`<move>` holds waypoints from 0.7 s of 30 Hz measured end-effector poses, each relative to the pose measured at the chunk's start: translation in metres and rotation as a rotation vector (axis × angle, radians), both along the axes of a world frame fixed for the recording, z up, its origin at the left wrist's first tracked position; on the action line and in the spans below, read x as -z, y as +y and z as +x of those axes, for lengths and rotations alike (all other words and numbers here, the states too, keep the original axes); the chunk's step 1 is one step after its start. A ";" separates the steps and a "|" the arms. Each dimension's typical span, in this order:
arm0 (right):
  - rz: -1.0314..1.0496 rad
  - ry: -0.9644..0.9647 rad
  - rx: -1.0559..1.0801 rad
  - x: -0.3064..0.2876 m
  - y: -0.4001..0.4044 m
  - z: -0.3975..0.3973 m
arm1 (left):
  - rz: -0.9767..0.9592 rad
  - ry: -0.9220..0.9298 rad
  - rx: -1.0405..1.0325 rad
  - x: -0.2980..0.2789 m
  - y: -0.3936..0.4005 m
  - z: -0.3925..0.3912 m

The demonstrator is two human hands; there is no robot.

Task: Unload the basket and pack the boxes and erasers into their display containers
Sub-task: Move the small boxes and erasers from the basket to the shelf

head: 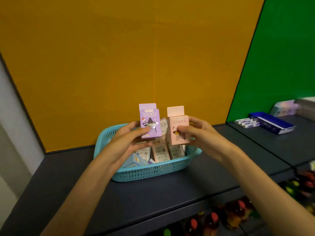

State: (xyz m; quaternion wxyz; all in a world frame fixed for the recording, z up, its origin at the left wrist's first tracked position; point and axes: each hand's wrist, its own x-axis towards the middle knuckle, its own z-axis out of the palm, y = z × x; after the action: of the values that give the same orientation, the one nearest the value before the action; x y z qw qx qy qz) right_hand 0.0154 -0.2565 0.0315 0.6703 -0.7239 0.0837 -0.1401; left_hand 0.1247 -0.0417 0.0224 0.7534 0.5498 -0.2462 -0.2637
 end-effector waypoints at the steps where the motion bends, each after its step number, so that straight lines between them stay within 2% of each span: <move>1: -0.006 -0.005 0.031 -0.001 -0.007 -0.011 | 0.004 0.002 0.025 -0.001 -0.011 -0.006; 5: 0.025 -0.033 0.158 0.004 -0.044 -0.062 | 0.004 0.072 0.118 -0.004 -0.065 -0.034; 16: 0.198 -0.083 0.342 0.041 -0.185 -0.241 | 0.100 0.005 0.300 0.006 -0.243 -0.172; 21: 0.147 -0.072 0.409 0.057 -0.256 -0.327 | 0.145 -0.078 0.346 0.010 -0.334 -0.244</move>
State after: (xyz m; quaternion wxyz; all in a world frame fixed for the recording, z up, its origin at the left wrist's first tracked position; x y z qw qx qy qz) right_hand -0.3116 -0.5123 -0.0256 0.6814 -0.6356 0.2150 -0.2924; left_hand -0.1197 -0.3762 0.0128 0.6448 0.5620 -0.3466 -0.3849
